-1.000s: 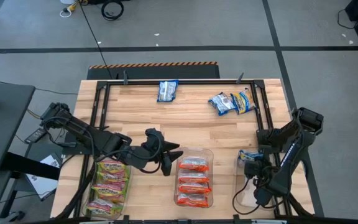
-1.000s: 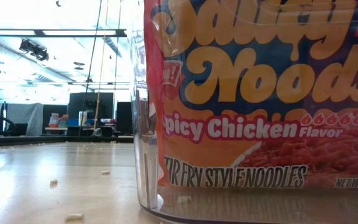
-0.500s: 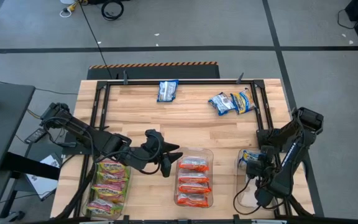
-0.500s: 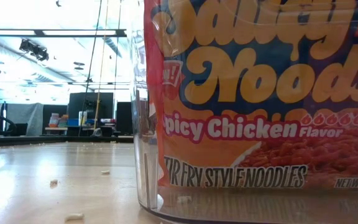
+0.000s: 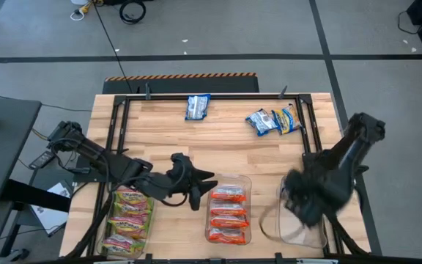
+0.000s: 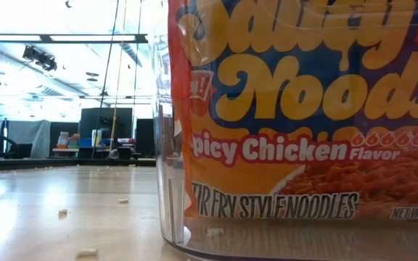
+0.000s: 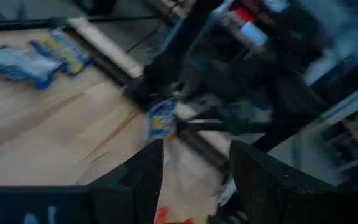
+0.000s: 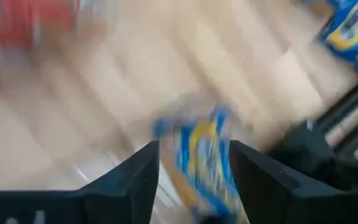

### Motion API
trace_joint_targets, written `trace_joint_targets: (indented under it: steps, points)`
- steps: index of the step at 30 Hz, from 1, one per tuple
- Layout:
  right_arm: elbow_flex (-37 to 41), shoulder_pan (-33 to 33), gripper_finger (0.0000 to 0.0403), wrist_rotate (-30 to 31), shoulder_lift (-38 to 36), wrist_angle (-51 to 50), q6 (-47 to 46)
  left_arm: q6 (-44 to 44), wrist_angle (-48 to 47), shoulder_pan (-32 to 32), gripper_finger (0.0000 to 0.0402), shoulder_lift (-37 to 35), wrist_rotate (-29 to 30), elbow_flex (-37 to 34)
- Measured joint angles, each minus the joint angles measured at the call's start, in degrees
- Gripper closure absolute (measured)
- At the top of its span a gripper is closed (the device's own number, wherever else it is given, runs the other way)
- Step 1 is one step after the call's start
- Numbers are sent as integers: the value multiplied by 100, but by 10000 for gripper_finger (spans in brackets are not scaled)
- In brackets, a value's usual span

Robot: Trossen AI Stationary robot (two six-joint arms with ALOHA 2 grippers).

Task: Sort Maruchan noodles
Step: Put the blue noodle pack into the right transparent bin

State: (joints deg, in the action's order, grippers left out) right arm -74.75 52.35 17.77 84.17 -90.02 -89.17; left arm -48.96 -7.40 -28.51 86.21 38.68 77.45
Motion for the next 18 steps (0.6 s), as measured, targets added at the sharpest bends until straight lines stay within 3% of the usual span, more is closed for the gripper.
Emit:
trace_joint_targets:
  steps: [4, 8, 13, 18]
  points:
    - [5, -1274, 186, 691, -606, 0, 356, 573, 682, -176, 214, 0, -2, 0]
    - [18, -3001, 179, 831, -684, 416, 1919, 1339, 1340, -306, 214, 0, -5, 0]
    - [25, -4751, 180, 682, -68, 1290, 3294, 1783, 1802, -398, 214, 0, 6, 1]
    - [27, -5798, 180, 614, 837, 1838, 4004, 1827, 1808, -488, 214, 4, 7, 2]
